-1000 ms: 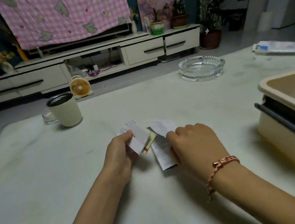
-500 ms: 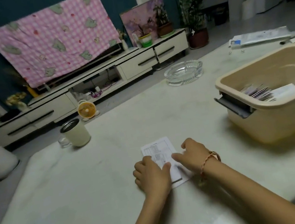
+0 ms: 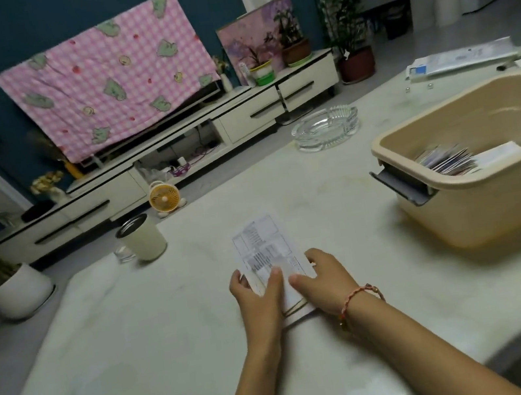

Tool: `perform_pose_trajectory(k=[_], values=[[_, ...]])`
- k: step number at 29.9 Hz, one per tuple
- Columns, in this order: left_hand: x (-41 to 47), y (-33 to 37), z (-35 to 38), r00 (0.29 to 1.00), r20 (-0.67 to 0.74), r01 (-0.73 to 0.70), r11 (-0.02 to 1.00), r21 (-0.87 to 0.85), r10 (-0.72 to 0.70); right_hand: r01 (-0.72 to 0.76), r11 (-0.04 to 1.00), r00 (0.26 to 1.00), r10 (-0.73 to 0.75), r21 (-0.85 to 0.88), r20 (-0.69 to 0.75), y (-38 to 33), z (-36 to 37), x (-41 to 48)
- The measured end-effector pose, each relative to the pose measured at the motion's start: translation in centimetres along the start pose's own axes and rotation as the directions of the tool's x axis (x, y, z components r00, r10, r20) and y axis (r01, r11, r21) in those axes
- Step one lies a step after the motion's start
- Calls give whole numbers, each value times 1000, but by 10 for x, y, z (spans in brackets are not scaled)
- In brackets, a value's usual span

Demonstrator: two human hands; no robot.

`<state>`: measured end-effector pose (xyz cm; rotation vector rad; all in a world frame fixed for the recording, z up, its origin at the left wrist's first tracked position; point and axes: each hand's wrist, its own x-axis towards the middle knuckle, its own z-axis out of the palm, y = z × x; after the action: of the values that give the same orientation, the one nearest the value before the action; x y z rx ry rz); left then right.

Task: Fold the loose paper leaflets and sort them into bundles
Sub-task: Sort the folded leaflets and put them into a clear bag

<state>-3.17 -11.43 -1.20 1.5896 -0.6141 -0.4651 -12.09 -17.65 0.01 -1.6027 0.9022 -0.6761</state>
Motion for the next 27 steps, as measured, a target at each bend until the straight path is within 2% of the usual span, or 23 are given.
perform_pose_trajectory(k=[1, 4, 6, 10, 13, 16, 21, 25, 27], values=[[0, 4, -3, 999, 39, -4, 997, -75, 7, 32, 998, 999, -32, 61, 4, 1, -4, -1], [-3, 15, -7, 979, 50, -196, 978, -76, 200, 158, 978, 987, -158, 133, -14, 0, -14, -2], [-5, 18, -4, 968, 59, -242, 968, -63, 245, 197, 978, 980, -195, 72, -30, -1, -18, -2], [-10, 2, 7, 947, 211, -255, 966, 40, 241, 182, 983, 983, -181, -38, 27, 10, -20, -6], [-12, -4, 10, 950, 168, -277, 958, 75, 262, 169, 983, 986, -167, -67, 21, 15, -22, -8], [-13, 0, 10, 949, 108, -304, 950, 74, 295, 180, 979, 979, -187, -93, -79, 13, -25, -6], [-29, 7, 19, 936, 94, -348, 927, 137, 338, 132, 974, 967, -167, -183, -192, 10, -27, -11], [-35, 26, 22, 954, -4, -300, 954, 5, 300, 170, 928, 960, -233, -332, -158, -16, -37, -27], [-39, 48, 28, 956, 22, -290, 951, -111, 294, 229, 915, 952, -282, -332, -119, -38, -60, -35]])
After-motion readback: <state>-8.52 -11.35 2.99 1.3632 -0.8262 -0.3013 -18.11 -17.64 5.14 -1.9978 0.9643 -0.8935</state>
